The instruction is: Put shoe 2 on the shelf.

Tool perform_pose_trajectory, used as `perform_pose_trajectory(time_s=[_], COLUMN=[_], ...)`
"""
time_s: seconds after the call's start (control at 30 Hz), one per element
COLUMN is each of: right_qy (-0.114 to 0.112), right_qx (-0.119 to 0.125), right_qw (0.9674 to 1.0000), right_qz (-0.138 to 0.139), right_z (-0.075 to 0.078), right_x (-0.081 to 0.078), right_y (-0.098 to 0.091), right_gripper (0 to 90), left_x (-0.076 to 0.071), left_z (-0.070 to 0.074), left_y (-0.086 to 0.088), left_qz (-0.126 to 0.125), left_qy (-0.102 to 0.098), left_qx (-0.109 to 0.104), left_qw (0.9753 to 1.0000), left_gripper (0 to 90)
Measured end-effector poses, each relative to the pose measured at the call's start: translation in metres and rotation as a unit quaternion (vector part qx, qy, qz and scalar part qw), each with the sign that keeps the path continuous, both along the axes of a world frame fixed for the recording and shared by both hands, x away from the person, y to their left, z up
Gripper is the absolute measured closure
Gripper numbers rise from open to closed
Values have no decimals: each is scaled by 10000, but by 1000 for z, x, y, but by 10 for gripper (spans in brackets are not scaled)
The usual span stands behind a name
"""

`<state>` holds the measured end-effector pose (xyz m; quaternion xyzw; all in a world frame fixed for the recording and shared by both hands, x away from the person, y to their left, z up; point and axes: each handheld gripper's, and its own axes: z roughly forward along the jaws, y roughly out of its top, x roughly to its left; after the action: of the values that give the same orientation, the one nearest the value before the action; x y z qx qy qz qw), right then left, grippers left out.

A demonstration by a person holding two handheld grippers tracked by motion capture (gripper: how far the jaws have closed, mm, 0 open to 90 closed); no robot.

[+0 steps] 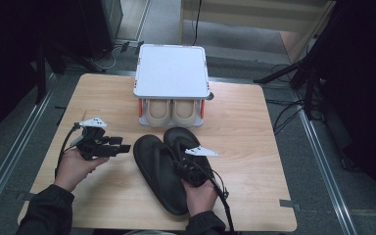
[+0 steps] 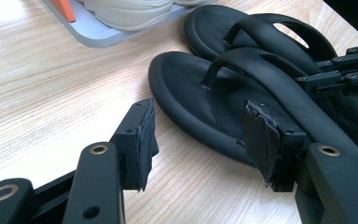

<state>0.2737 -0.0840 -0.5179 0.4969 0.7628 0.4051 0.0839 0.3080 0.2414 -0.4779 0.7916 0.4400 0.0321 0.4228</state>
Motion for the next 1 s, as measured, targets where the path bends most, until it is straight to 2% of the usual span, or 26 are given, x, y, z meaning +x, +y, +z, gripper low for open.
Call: perform_pose_trajectory(time_s=[0.1, 0.27, 0.4, 0.43, 0.5, 0.63, 0.8, 0.9, 1.0], right_qy=[-18, -48, -40, -21, -70, -57, -80, -42, 19], right_qx=[-13, 35, -101, -132, -211, -236, -98, -118, -185], right_qw=[9999, 9985, 9947, 9927, 9878, 9748, 9617, 9494, 9414], right_qz=[125, 547, 1025, 1195, 1544, 2217, 2739, 3140, 3368], right_z=[6, 20, 28, 31, 35, 42, 48, 49, 50], right_x=[1, 4, 10, 12, 14, 17, 28, 37, 44], right_y=[-4, -16, -23, -24, -25, -24, -24, -21, -17], right_gripper=[768, 768, 767, 767, 767, 767, 767, 766, 766], left_x=[0, 1, 1, 1, 1, 2, 1, 0, -2], left_z=[0, -1, -1, -1, -1, -1, -1, -1, -1], left_y=[3, 6, 10, 11, 14, 18, 25, 31, 38], left_qz=[41, 80, 115, 163, 182, 251, 364, 471, 538], left_qy=[-11, 17, 19, 9, -1, -3, -9, 0, 31], left_qx=[-8, -9, 31, 15, 51, 65, 132, 110, 98], left_qw=[10000, 10000, 9999, 9999, 9998, 9997, 9992, 9988, 9985], left_gripper=[452, 450, 448, 448, 448, 448, 448, 445, 442])
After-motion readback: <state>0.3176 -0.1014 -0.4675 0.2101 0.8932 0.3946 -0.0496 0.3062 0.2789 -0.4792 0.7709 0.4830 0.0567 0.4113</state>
